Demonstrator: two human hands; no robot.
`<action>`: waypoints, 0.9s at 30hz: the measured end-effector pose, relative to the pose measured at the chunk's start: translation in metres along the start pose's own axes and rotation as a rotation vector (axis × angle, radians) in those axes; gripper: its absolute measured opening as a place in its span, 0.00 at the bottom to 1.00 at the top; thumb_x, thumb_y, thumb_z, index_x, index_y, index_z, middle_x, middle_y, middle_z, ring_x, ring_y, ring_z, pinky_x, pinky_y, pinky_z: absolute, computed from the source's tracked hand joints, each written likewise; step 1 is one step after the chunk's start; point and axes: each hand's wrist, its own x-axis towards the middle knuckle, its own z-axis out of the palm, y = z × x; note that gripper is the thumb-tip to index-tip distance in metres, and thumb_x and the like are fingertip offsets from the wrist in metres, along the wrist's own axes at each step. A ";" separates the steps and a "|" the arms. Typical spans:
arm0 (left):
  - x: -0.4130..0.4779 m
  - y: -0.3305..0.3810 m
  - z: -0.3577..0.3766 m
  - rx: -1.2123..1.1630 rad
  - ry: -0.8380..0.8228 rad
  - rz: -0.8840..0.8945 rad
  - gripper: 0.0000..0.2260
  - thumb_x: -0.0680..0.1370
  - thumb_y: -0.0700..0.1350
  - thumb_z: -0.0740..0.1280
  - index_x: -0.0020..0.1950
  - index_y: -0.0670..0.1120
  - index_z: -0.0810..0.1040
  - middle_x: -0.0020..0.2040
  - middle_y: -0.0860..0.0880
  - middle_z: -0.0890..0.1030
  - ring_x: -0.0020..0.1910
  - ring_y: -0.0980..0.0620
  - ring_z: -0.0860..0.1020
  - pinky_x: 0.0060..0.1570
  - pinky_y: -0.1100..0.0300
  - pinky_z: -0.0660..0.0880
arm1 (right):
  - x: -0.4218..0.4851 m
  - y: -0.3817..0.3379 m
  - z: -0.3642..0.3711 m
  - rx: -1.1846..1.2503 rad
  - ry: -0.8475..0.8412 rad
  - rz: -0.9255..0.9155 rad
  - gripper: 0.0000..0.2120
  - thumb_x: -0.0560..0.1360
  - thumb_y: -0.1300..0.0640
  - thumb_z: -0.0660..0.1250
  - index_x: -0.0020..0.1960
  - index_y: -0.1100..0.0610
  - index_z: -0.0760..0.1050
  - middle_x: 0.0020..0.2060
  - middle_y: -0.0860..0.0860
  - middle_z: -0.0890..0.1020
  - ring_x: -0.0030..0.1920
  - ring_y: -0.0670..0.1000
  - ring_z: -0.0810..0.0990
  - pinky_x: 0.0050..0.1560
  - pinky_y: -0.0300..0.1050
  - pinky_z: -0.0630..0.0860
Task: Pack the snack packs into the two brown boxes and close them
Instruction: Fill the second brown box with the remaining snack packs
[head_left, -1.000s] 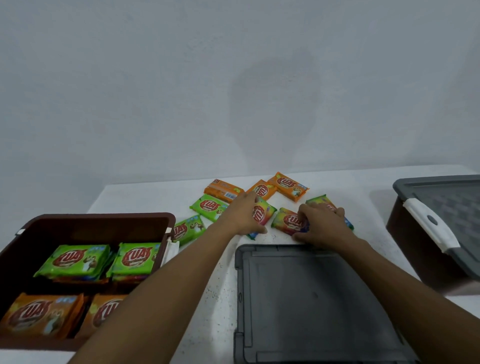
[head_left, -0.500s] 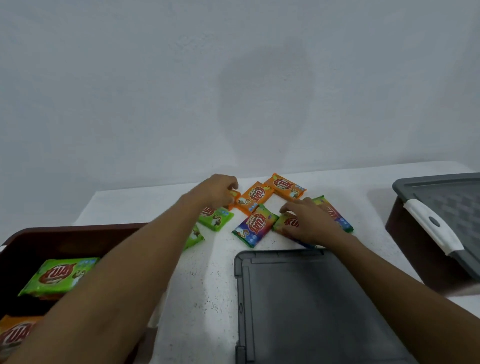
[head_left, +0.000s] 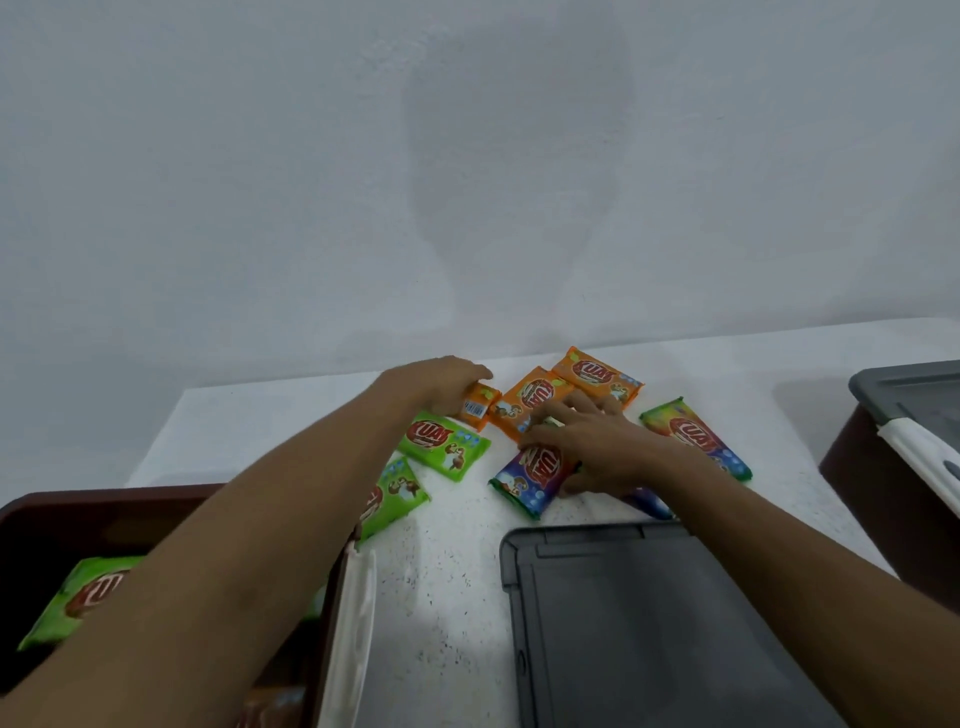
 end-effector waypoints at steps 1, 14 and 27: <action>0.002 0.000 -0.001 0.050 0.019 0.018 0.30 0.77 0.46 0.69 0.76 0.48 0.62 0.71 0.44 0.68 0.68 0.43 0.68 0.63 0.50 0.68 | 0.001 0.000 -0.001 0.007 0.001 -0.009 0.35 0.71 0.44 0.71 0.73 0.40 0.59 0.74 0.44 0.59 0.73 0.53 0.54 0.70 0.62 0.54; -0.050 -0.004 -0.026 -0.505 0.446 0.192 0.08 0.80 0.50 0.63 0.47 0.49 0.65 0.34 0.48 0.79 0.27 0.48 0.76 0.27 0.56 0.74 | -0.027 -0.018 -0.024 0.531 0.390 0.151 0.33 0.66 0.43 0.76 0.67 0.50 0.67 0.54 0.44 0.71 0.51 0.43 0.72 0.48 0.30 0.70; -0.139 0.047 -0.033 -0.437 0.500 0.181 0.25 0.69 0.41 0.71 0.51 0.51 0.55 0.41 0.52 0.65 0.34 0.53 0.67 0.32 0.59 0.65 | -0.084 -0.054 -0.026 1.513 0.496 0.524 0.19 0.71 0.50 0.74 0.60 0.51 0.75 0.48 0.50 0.86 0.47 0.52 0.85 0.54 0.54 0.81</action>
